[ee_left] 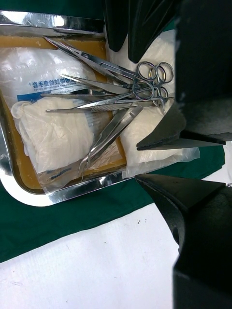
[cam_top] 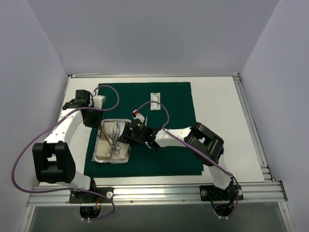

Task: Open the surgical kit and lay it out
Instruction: Pick up the medical item from the container, then place the medical item in the surgical kit.

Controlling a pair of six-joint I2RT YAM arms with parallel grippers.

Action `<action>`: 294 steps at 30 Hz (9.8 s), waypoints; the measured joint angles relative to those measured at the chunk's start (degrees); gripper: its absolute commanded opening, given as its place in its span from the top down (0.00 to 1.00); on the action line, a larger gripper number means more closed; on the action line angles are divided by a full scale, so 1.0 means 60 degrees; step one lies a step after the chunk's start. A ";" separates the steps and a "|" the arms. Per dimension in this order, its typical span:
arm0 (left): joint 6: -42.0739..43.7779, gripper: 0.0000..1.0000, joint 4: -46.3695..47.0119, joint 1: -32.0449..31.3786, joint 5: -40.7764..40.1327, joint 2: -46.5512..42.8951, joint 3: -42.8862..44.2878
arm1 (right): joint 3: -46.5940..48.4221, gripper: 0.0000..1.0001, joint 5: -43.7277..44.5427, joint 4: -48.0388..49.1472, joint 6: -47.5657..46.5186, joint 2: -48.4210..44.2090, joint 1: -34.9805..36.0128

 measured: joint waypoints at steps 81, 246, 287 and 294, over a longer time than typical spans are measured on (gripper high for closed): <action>0.0186 0.65 0.0004 0.0302 0.1104 -0.0015 -0.0124 | 0.1257 1.00 0.1519 0.0062 0.0051 0.1122 -0.0175; 0.1563 0.98 -0.1792 0.0616 0.4896 -0.0506 0.1537 | -0.4634 0.67 -0.1610 0.4237 -0.0758 -0.1282 -0.4087; 0.1184 0.98 -0.2251 0.0404 0.6284 -0.1228 0.2062 | -0.0470 0.54 0.2368 0.1450 -0.6867 -0.2437 0.1140; 0.1158 0.98 -0.2288 0.0393 0.6521 -0.1228 0.2062 | -0.0415 0.71 0.1851 0.1989 -0.6816 -0.2382 0.0951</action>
